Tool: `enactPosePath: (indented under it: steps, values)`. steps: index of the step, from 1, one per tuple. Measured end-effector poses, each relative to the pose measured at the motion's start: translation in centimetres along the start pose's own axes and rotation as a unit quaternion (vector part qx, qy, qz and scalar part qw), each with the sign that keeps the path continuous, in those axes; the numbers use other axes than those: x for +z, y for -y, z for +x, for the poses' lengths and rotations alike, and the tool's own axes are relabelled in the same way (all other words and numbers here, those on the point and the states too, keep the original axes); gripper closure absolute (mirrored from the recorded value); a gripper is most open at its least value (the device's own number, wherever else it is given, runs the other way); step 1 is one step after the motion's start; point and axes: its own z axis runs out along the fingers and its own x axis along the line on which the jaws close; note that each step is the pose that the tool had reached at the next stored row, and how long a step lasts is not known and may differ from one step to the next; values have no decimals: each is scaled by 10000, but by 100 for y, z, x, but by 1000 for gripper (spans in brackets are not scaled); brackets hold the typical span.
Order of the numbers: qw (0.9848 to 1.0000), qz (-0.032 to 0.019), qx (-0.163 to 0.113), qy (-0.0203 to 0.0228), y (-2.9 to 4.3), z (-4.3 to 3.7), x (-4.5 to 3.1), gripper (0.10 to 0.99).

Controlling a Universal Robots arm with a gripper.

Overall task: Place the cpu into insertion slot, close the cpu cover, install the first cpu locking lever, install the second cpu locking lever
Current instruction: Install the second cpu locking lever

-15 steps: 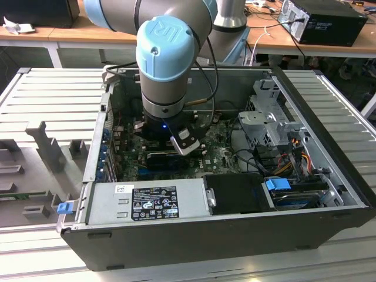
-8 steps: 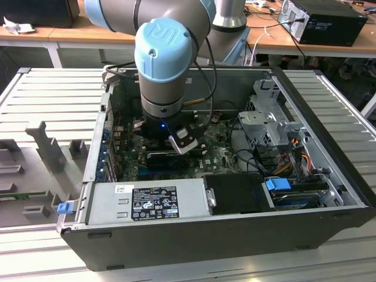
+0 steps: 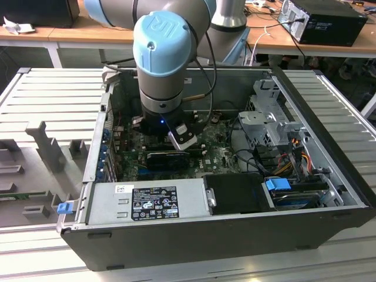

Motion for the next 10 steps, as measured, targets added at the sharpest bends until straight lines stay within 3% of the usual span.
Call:
enactPosePath:
  steps: [4, 8, 10]
  values:
    - [10000, -2, 0, -1, -24, 0, -71, 980]
    - [10000, -4, -1, -1, -80, -1, -233, 980]
    - [10000, -5, 0, -1, -86, 0, -250, 980]
